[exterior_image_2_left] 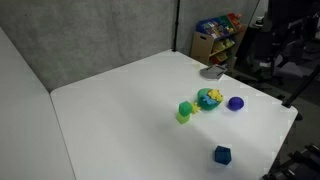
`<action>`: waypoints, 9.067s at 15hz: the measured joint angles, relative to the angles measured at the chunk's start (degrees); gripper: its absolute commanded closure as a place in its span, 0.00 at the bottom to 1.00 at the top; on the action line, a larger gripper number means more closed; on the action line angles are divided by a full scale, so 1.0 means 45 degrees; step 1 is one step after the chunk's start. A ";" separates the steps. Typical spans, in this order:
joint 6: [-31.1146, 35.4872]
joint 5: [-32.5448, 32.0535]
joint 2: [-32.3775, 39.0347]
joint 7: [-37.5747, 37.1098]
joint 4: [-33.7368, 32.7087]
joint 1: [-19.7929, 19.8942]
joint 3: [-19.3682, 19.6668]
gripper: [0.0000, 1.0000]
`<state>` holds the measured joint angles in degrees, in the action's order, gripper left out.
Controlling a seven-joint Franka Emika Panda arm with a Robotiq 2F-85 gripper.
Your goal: Put the dark green block on the table the put the yellow toy animal on the light green bowl
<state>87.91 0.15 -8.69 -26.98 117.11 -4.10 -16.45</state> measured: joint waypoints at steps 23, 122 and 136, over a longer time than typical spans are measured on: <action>0.4489 -0.1419 0.2535 -0.0010 -0.0854 -0.0225 0.1354 0.00; 1.4408 -0.0451 0.9606 0.2695 0.1147 -0.1802 0.3941 0.74; 1.3940 -0.0456 0.9458 0.2686 -0.0386 -0.0937 0.5009 0.74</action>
<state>150.64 -1.91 33.88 -14.90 115.38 -8.32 6.09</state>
